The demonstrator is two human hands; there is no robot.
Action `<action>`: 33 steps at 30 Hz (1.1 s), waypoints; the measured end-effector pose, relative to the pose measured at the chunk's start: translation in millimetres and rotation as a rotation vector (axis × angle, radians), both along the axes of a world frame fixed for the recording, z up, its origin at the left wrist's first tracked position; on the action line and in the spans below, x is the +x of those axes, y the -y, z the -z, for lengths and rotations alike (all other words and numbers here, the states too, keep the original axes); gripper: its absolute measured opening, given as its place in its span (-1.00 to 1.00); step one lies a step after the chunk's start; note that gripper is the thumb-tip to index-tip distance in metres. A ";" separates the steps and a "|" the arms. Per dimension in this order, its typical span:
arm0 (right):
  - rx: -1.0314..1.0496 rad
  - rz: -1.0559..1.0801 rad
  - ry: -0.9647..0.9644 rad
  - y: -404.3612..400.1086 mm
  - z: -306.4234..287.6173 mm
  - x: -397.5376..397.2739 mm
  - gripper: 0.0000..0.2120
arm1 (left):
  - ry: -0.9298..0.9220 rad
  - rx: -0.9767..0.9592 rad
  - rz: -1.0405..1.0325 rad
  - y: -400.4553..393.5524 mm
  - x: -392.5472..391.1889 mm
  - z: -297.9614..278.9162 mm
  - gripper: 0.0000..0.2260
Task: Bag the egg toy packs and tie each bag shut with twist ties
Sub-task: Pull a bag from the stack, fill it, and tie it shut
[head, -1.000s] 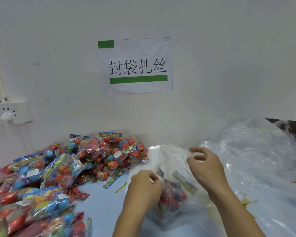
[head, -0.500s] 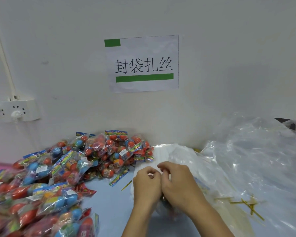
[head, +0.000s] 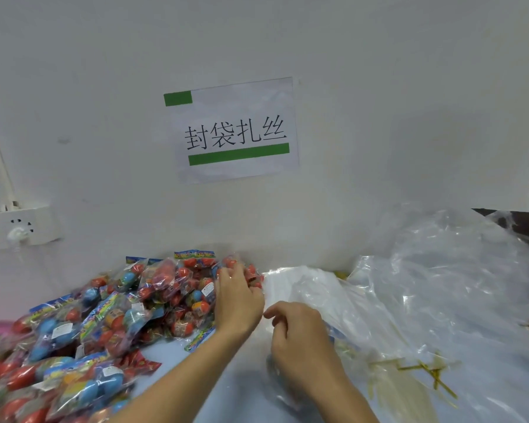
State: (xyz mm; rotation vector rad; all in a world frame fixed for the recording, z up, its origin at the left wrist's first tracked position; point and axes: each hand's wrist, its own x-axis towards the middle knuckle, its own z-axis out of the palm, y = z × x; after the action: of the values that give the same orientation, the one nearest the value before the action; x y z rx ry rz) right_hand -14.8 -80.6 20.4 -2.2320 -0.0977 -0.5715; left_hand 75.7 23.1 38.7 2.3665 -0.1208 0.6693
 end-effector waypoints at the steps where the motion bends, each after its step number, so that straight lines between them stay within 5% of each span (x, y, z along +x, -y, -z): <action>1: 0.006 -0.008 0.000 -0.1 0.3 -0.1 -0.63 | 0.017 0.204 -0.005 -6.0 10.4 -0.4 -0.66; 4: 0.024 -0.024 -0.011 1.7 1.0 1.6 -0.64 | 0.008 0.700 0.013 -23.7 37.9 -1.5 -0.43; 8: 0.032 -0.033 -0.022 3.2 0.8 2.6 -0.67 | -0.195 0.935 0.012 -26.4 71.9 -1.2 -0.17; 15: 0.016 -0.058 -0.030 2.9 2.6 2.6 -0.68 | -0.216 0.889 0.041 -25.3 96.6 5.4 -0.60; 22: 0.026 -0.064 -0.032 2.1 1.1 0.6 -0.68 | -0.026 0.678 0.127 -38.1 91.5 -7.6 -0.59; 26: 0.040 -0.063 -0.017 2.3 0.9 -0.1 -0.68 | 0.140 0.290 0.121 -29.1 75.8 -25.6 -0.70; 33: 0.328 0.049 0.158 -2.0 -11.7 -4.9 -0.68 | 0.097 -0.359 0.030 2.2 24.2 -65.1 -0.70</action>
State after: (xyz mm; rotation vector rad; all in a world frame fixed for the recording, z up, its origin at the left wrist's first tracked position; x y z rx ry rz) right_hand -19.7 -78.6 32.1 -1.8747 -0.0277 -0.7351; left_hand 99.9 20.9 103.9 1.9865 -0.0706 0.7253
